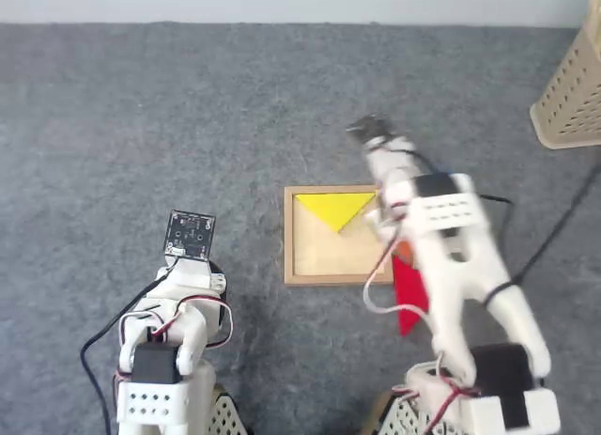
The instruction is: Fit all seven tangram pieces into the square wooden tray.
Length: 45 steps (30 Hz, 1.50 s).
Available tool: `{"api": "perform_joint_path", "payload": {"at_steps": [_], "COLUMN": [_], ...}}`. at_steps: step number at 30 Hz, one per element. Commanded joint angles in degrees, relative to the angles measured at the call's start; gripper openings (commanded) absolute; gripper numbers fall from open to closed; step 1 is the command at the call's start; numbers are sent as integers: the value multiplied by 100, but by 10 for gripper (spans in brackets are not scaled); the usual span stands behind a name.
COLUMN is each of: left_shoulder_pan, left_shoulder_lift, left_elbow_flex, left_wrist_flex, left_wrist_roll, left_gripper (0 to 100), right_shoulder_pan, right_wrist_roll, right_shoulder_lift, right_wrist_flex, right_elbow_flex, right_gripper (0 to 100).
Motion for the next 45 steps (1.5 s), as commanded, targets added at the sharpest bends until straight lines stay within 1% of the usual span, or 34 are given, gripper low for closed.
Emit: {"api": "perform_joint_path", "payload": {"at_steps": [1,3,5,8,10,11,16,18,21,23,25,29,31,33,36,40,45], "left_shoulder_pan": [-35,-35,-35,-35,-35,-35,-35,-35,-35,-35,-26,-26,-26,-35,-35,-35,-35], "left_shoulder_lift": [-18,-18,-18,-18,-18,-18,-18,-18,-18,-18,-18,-18,-18,-18,-18,-18,-18], "left_elbow_flex": [-31,-31,-31,-31,-31,-31,-31,-31,-31,-31,-31,-31,-31,-31,-31,-31,-31], "left_wrist_flex": [26,26,26,26,26,26,26,26,26,26,26,26,26,26,26,26,26], "left_wrist_roll": [53,53,53,53,53,53,53,53,53,53,53,53,53,53,53,53,53], "left_gripper": [11,11,11,11,11,11,11,11,11,11,11,11,11,11,11,11,11], "right_shoulder_pan": [963,1332,1587,1745,1771,1771,1736,1736,1719,1560,1253,224,-338,-716,-901,-945,-919], "right_wrist_roll": [211,492,985,1609,1565,1512,791,607,325,211,97,18,9,-18,-255,-440,-642], "right_shoulder_lift": [171,365,497,681,778,796,690,444,-127,-646,-1226,-2193,-2431,-2527,-2466,-2141,-1385], "right_wrist_flex": [-268,-321,-382,-382,-321,-321,75,295,690,1059,1341,1420,1411,1323,1147,1024,374], "right_elbow_flex": [-53,-53,-53,-53,-44,-18,-70,-88,-53,53,396,1459,1864,2101,2189,2180,2418], "right_gripper": [13,13,13,13,25,46,188,206,206,206,206,206,206,207,208,209,210]}}
